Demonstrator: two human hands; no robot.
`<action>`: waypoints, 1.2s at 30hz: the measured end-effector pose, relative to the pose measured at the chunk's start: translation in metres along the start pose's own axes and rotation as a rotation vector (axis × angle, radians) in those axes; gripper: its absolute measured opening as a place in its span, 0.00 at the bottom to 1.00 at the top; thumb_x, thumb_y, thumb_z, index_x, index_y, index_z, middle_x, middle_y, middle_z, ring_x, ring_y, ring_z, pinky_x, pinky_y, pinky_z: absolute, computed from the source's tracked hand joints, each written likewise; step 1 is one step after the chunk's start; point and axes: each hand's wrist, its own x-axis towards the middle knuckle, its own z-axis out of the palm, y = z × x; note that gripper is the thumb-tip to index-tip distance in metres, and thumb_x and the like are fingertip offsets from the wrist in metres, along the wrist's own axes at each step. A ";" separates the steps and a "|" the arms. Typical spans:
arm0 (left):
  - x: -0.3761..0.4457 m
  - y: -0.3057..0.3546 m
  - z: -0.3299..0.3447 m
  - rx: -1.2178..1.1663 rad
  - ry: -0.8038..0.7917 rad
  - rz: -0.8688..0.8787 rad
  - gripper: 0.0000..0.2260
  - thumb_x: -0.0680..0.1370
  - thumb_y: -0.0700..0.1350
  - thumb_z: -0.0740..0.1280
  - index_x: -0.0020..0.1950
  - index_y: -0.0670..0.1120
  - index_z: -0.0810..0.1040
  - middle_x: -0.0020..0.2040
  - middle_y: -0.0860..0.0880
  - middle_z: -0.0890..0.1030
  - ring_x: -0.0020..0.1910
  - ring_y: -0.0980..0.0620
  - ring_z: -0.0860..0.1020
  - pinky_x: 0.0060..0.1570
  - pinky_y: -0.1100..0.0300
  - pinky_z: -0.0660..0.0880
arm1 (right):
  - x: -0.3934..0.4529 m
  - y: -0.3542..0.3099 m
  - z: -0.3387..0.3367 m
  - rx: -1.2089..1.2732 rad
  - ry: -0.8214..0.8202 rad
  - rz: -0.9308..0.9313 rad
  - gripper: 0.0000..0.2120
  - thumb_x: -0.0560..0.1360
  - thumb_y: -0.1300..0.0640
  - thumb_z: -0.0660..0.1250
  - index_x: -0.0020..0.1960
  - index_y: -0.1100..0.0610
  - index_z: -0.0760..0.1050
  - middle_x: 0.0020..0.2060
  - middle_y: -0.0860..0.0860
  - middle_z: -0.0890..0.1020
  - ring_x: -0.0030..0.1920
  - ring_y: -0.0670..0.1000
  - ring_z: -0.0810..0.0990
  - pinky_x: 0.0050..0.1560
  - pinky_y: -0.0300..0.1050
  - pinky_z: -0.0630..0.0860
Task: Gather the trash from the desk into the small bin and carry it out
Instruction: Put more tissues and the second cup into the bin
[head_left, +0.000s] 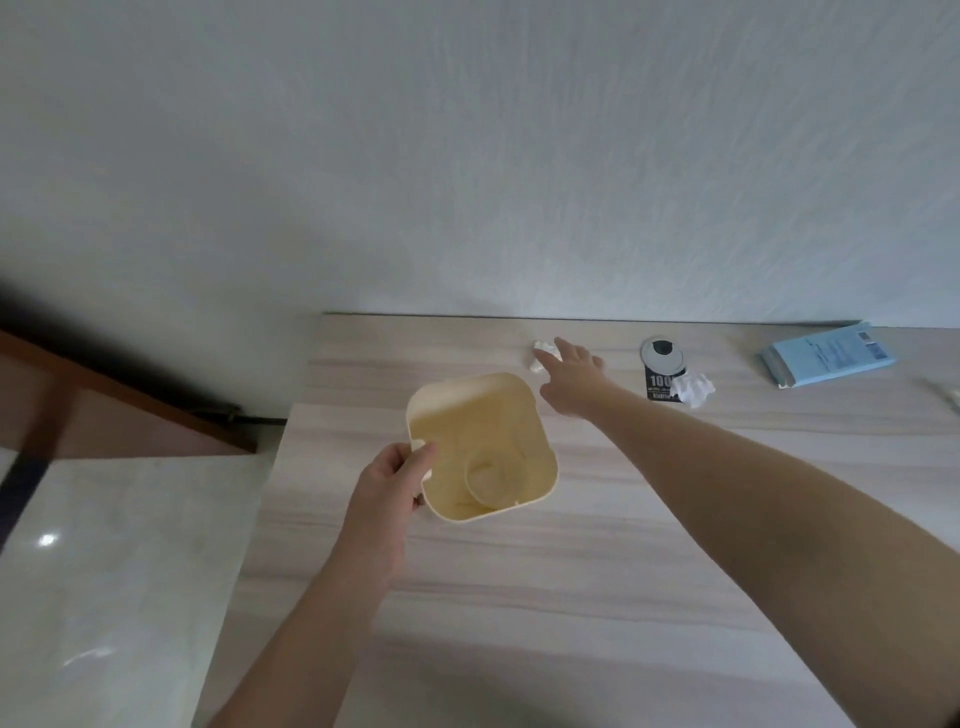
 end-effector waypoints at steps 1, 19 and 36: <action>0.002 -0.002 0.000 0.007 0.006 0.004 0.06 0.80 0.43 0.68 0.46 0.42 0.75 0.45 0.41 0.77 0.45 0.45 0.75 0.46 0.51 0.71 | 0.007 -0.001 0.002 -0.028 -0.026 0.003 0.31 0.77 0.55 0.58 0.77 0.46 0.53 0.79 0.54 0.49 0.77 0.59 0.51 0.72 0.58 0.53; 0.005 -0.015 0.054 0.071 -0.083 0.004 0.27 0.66 0.57 0.73 0.55 0.37 0.78 0.46 0.42 0.79 0.46 0.45 0.75 0.50 0.47 0.68 | -0.036 0.100 0.017 0.490 0.507 0.118 0.08 0.78 0.57 0.66 0.52 0.59 0.80 0.50 0.56 0.80 0.49 0.58 0.79 0.50 0.52 0.75; -0.018 -0.022 0.096 0.201 -0.146 0.144 0.12 0.73 0.50 0.72 0.40 0.44 0.74 0.31 0.53 0.73 0.26 0.61 0.71 0.27 0.71 0.68 | -0.093 0.151 0.024 0.601 0.462 0.254 0.10 0.76 0.58 0.66 0.56 0.56 0.78 0.46 0.52 0.83 0.45 0.54 0.80 0.42 0.43 0.73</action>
